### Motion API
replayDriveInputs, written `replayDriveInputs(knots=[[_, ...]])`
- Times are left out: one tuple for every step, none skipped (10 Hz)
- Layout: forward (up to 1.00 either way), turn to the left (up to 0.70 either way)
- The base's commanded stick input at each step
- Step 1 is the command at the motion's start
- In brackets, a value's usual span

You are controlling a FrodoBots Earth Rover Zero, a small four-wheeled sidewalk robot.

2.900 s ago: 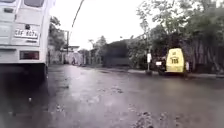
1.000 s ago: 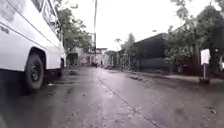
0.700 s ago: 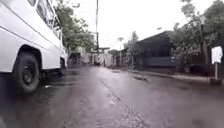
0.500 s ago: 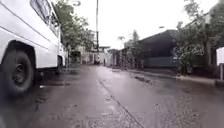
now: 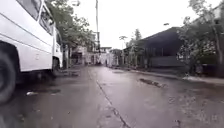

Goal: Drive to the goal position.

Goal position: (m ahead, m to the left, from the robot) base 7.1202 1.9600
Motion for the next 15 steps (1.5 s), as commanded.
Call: replayDriveInputs(knots=[[1.0,0.27],[1.0,0.27],[1.0,0.27],[1.0,0.27],[1.0,0.0],[1.0,0.0],[1.0,0.07],[1.0,0.27],[1.0,0.27],[1.0,0.27],[1.0,0.0],[1.0,0.0],[1.0,0.03],[1.0,0.25],[1.0,0.27]])
